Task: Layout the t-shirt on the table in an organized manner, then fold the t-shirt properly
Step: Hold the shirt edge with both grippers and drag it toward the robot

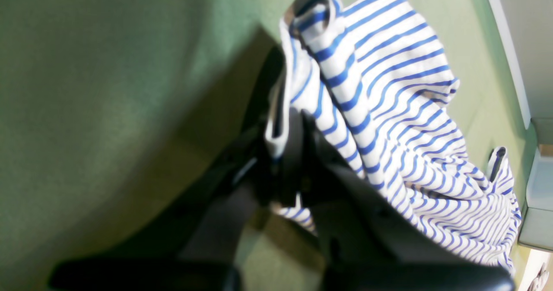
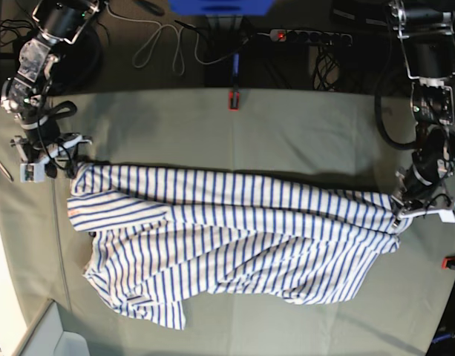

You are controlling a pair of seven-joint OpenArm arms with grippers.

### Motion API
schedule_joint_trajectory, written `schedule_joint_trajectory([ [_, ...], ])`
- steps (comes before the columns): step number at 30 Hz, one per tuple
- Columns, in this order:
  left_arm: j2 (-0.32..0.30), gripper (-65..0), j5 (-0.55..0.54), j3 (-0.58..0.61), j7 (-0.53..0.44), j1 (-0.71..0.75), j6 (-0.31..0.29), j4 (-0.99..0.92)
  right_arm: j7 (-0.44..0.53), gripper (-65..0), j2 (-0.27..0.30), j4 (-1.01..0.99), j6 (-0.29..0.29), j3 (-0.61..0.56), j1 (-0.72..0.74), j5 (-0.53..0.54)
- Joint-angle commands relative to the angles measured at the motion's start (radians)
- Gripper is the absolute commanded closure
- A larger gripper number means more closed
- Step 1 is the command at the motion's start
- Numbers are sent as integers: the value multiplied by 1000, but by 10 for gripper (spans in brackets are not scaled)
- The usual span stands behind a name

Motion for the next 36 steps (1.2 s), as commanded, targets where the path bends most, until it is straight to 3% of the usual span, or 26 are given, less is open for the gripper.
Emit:
schedule_joint_trajectory([
  [1,-19,-1,-8,-6,-18,-17,-2,16,24,-335,10,-1,11,4,14,16],
  [4,-19,-1,0,-6,-18,-19,-2,16,24,-370,13,-66,11,10,49,15],
  [12,-20,-1,2,-6,-21,-22,0,16,25,-351,25,-149,11,4,57,15],
  [14,-33,-1,2,-6,-22,-22,0,16,25,-270,25,-149,11,4,56,15],
  [18,-33,-1,0,-24,-19,-22,0,16,25,-6,25,-149,11,8,57,15],
  [26,-31,-1,-6,-98,-11,-17,0,25,24,0,48,-140,11,10,51,16],
  [34,-24,-1,-8,-217,171,-20,-6,47,24,0,53,-20,11,10,-37,22],
  [36,-11,-1,-5,-247,199,-11,-6,75,24,0,47,12,11,5,-69,70],
])
